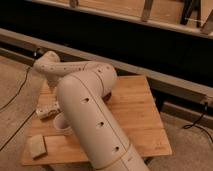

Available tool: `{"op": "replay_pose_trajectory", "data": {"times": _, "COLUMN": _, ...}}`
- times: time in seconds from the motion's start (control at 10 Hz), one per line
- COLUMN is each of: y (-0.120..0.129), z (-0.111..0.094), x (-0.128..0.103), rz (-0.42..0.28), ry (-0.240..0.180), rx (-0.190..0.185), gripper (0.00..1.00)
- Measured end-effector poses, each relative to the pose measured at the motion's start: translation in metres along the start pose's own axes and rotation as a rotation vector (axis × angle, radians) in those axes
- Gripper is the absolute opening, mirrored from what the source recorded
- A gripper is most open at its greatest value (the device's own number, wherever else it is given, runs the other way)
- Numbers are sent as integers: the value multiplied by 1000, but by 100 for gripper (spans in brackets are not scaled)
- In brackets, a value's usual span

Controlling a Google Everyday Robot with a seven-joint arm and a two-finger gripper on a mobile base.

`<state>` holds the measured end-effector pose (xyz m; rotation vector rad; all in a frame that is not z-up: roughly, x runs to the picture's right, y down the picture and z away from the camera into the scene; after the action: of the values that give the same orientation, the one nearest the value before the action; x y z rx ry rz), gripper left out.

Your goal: Drag the pepper across the table

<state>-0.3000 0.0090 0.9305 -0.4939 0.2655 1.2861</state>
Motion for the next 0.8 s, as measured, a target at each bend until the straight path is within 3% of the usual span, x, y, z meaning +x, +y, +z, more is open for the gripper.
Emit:
{"op": "replay_pose_trajectory", "data": {"times": 0.3, "y": 6, "z": 8, "x": -4, "rz": 42, "ry": -17, "rx": -10, "gripper": 65}}
{"op": "replay_pose_trajectory", "data": {"times": 0.8, "y": 8, "z": 17, "x": -11, "rz": 117, "ry": -39, "rx": 38, "gripper": 65}}
